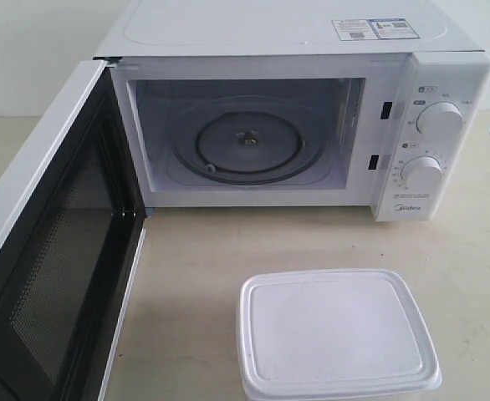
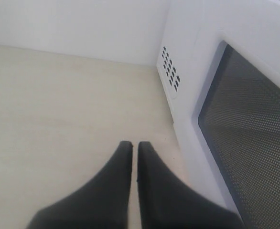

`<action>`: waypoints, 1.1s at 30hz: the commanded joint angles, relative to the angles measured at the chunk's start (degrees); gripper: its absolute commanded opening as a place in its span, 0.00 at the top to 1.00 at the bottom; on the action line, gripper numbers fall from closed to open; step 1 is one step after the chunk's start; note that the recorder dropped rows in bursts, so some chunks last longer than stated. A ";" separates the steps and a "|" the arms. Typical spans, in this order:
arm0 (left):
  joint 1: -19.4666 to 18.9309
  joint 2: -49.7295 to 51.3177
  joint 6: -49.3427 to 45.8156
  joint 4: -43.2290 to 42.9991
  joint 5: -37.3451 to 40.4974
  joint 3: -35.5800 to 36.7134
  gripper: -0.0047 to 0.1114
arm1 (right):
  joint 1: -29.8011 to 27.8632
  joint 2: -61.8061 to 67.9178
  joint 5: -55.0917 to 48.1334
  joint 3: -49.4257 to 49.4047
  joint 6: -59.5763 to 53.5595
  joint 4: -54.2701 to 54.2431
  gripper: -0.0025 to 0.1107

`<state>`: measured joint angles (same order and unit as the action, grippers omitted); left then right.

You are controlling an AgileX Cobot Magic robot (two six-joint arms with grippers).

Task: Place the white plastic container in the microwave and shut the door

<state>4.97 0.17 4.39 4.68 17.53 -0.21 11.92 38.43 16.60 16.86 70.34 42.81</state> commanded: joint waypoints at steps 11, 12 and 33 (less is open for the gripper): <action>-0.11 -0.17 0.32 0.02 -0.15 0.21 0.92 | 0.06 1.75 20.36 -15.22 47.54 11.26 0.98; -0.11 -0.17 0.32 0.02 -0.15 0.21 0.92 | 0.06 1.75 20.96 -16.86 49.25 11.57 0.98; -0.11 -0.17 0.32 0.02 -0.15 0.21 0.92 | 0.06 20.95 28.96 -6.82 49.76 51.69 0.98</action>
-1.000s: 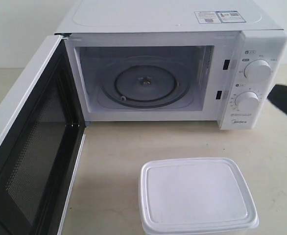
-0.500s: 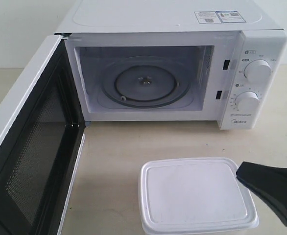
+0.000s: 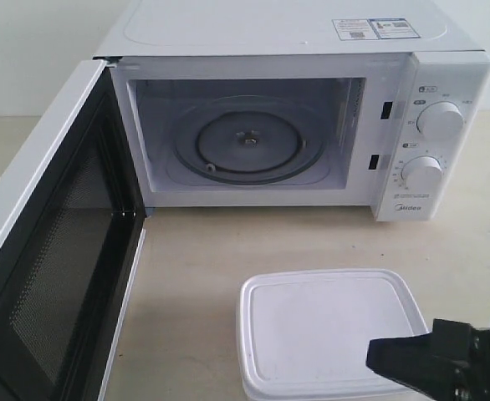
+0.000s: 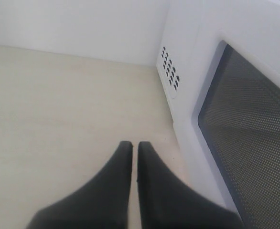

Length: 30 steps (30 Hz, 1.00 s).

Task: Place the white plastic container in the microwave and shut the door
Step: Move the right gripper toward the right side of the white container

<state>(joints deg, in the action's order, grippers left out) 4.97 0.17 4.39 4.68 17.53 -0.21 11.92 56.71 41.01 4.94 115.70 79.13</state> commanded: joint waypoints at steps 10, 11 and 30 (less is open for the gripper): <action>-0.11 -0.17 0.32 0.02 -0.15 0.21 0.92 | 0.06 5.79 7.60 12.71 -8.33 20.82 0.98; -0.11 -0.17 0.32 0.02 -0.15 0.21 0.92 | 0.06 5.79 7.34 13.63 -9.80 20.82 0.98; -0.11 -0.17 0.32 0.02 -0.15 0.21 0.92 | 0.06 -4.45 -13.70 25.74 4.30 20.04 0.98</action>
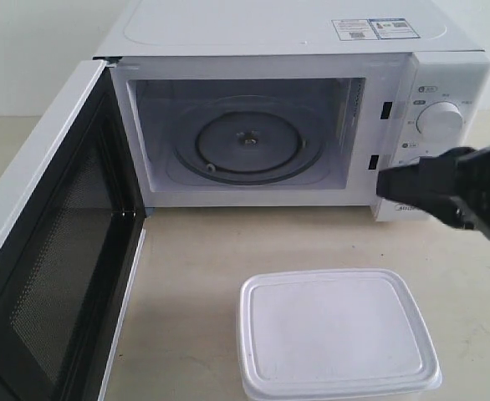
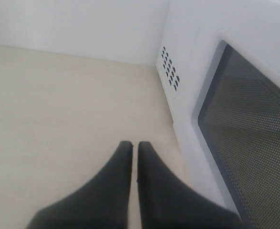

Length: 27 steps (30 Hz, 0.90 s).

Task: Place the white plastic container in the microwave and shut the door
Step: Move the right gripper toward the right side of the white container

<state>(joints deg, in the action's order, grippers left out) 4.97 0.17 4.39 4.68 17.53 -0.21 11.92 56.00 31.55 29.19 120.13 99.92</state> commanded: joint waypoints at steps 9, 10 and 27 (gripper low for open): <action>-0.11 -0.17 0.32 0.02 -0.15 0.21 0.92 | 0.06 -13.40 -24.04 0.77 0.00 -6.01 0.98; -0.11 -0.17 0.32 0.02 -0.15 0.21 0.92 | 0.06 -13.57 -23.23 0.77 0.00 -3.62 0.98; -0.11 -0.17 0.32 0.02 -0.15 0.21 0.92 | 0.06 -12.23 -14.32 0.10 -14.87 -18.23 0.98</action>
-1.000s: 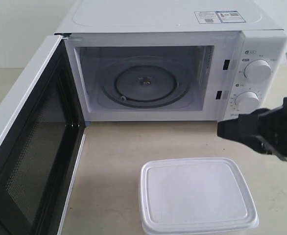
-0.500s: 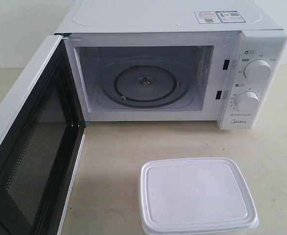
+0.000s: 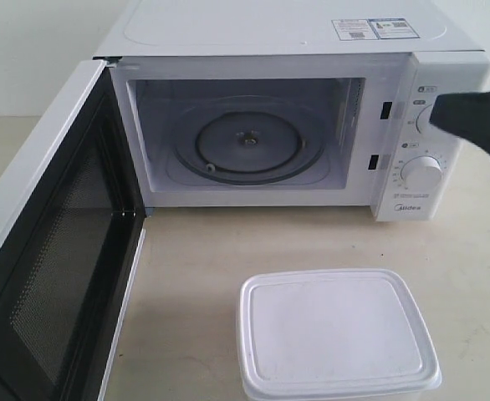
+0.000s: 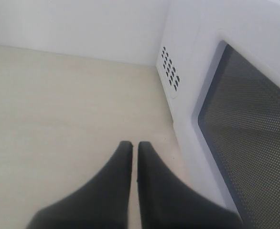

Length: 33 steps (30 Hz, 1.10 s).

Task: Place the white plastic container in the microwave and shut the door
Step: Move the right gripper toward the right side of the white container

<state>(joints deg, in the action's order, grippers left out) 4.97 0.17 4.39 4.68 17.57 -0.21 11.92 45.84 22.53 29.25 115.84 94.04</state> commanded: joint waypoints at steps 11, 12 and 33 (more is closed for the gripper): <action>-0.11 -0.17 0.32 0.02 -0.19 0.21 0.92 | 2.17 -2.53 -47.18 3.53 -92.22 -64.26 0.98; -0.11 -0.17 0.32 0.02 -0.19 0.21 0.92 | 3.43 -2.53 -52.04 5.18 -95.59 -69.07 0.98; -0.11 -0.17 0.32 0.02 -0.19 0.21 0.92 | 24.11 13.27 -69.49 1.43 -116.39 -115.32 0.98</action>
<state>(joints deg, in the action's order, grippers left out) 4.97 0.17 4.39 4.68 17.57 -0.21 34.04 56.82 -50.87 32.37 -1.92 -21.53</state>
